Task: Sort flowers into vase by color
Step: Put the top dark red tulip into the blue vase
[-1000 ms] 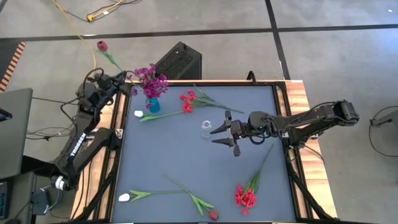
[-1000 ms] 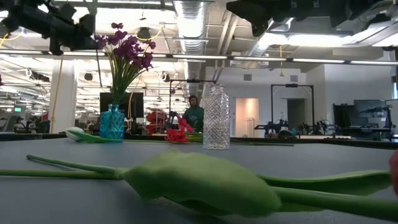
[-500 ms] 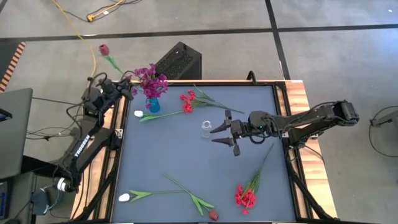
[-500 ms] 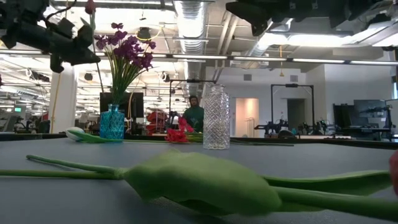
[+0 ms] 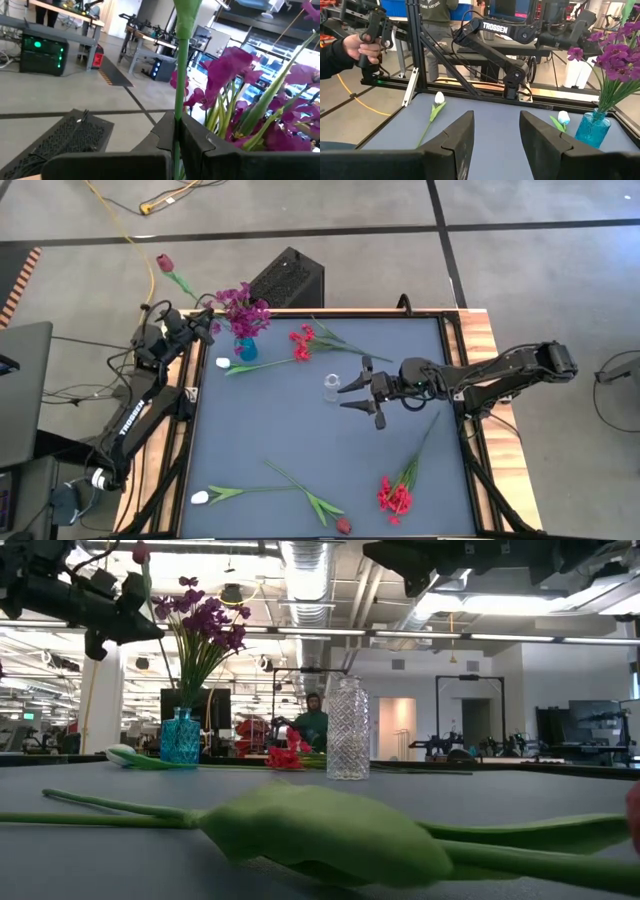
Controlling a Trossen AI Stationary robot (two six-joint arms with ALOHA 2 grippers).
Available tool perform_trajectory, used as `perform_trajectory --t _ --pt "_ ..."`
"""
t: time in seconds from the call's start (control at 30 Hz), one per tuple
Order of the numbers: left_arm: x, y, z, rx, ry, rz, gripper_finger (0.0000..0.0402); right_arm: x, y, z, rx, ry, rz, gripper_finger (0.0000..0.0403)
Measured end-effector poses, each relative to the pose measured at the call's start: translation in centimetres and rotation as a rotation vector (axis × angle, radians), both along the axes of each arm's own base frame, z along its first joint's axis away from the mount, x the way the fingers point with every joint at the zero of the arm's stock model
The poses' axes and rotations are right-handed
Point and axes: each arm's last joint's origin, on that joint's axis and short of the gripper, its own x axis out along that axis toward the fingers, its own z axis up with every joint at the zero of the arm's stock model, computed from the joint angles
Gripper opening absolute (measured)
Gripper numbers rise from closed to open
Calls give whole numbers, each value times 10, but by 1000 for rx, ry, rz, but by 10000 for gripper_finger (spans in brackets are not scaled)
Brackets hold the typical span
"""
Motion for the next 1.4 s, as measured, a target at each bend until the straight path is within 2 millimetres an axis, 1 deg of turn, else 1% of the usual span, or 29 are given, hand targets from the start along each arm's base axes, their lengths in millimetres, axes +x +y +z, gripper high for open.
perform_trajectory --t 0.13,0.2,0.3,0.4,0.67,1.03,1.4 --pt "1 -2 0 3 -3 -14 0 0 -1 0 -3 0 -3 182" --pt "4 -2 0 -3 4 -67 0 0 -2 0 -3 -1 -7 182" --pt "8 0 -3 -15 23 -94 0 0 -4 0 -3 -1 -13 182" --pt "12 1 -3 1 39 -77 0 0 -3 0 -3 -1 -12 182" --pt "21 5 -8 22 148 -31 0 0 -1 0 -3 3 -3 182" --pt "29 17 -11 26 177 -29 0 0 -1 -1 -3 8 -4 182" --pt "29 18 -10 69 207 -28 0 0 -2 -2 -4 20 -6 182"
